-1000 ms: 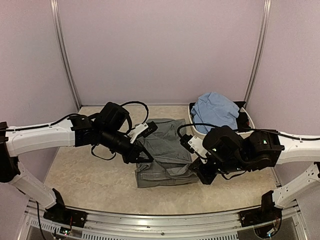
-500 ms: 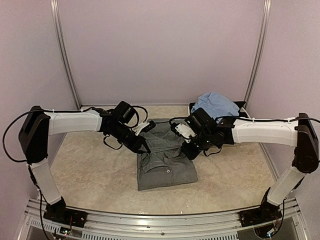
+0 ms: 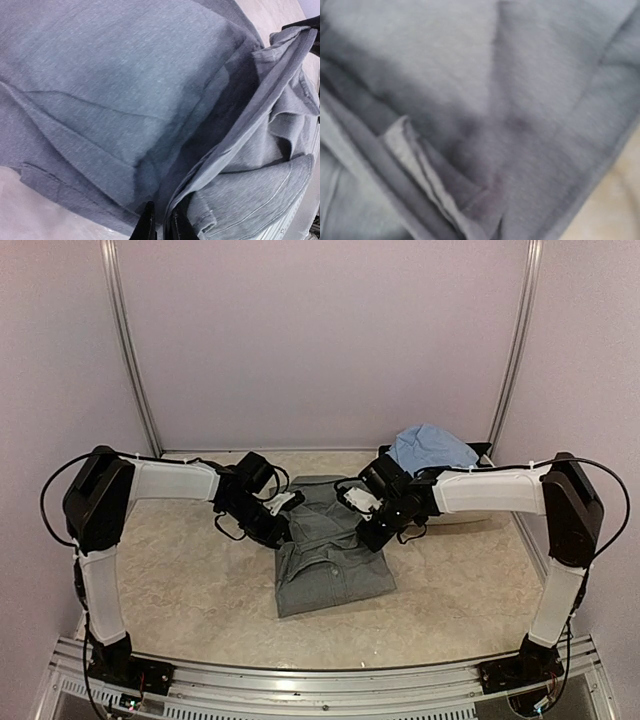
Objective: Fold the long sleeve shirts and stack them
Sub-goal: Fold the rectangle-folded shirt at the center of the board, then smooth out the 2/3-rectangle-folded shirt at the center of the board.
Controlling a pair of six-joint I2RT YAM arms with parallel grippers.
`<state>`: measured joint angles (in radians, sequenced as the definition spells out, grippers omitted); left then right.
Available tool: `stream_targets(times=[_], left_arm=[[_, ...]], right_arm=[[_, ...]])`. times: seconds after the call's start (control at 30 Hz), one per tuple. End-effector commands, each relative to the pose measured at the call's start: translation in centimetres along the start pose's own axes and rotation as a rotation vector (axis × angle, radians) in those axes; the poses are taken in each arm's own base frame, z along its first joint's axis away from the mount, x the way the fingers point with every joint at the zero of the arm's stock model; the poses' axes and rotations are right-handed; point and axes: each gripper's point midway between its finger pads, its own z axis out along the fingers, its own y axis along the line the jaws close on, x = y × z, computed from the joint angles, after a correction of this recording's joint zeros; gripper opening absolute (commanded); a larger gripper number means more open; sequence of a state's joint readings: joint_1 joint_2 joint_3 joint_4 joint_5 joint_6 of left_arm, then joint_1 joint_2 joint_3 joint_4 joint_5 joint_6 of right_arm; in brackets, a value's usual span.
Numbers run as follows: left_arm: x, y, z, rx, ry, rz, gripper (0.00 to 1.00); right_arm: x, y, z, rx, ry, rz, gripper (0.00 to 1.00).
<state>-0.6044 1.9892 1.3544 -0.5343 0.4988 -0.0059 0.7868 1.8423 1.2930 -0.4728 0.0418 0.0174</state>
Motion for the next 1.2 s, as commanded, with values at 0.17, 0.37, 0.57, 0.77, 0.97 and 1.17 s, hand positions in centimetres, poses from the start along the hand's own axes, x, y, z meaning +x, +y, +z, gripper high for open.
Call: stream_targets(times=[0.17, 0.37, 0.57, 0.77, 0.97, 1.17], left_arm=[[-0.8, 3.4, -0.8, -0.124, -0.009, -0.072, 0.22], [-2.5, 3.5, -3.4, -0.161, -0.112, -0.080, 0.26], [-4.1, 3.5, -5.8, -0.197, -0.208, -0.082, 0.29], [-6.3, 4.1, -9.3, -0.302, -0.350, -0.102, 0.30], [-3.8, -6.2, -7.6, -0.013, -0.311, 0.099, 0.32], [0.4, -11.8, -3.1, 0.053, -0.183, 0.229, 0.32]], right_arm=[[0.1, -3.1, 0.9, 0.078, 0.035, 0.046, 0.03], [-1.0, -3.7, 0.7, 0.096, 0.013, 0.060, 0.32], [-2.6, -4.2, -1.3, 0.097, -0.049, 0.086, 0.49], [-3.7, -5.5, -4.1, 0.142, -0.114, 0.133, 0.55], [-3.3, -4.2, -7.2, 0.074, -0.190, 0.153, 0.62], [-1.3, -3.3, -9.3, 0.031, -0.230, 0.176, 0.62]])
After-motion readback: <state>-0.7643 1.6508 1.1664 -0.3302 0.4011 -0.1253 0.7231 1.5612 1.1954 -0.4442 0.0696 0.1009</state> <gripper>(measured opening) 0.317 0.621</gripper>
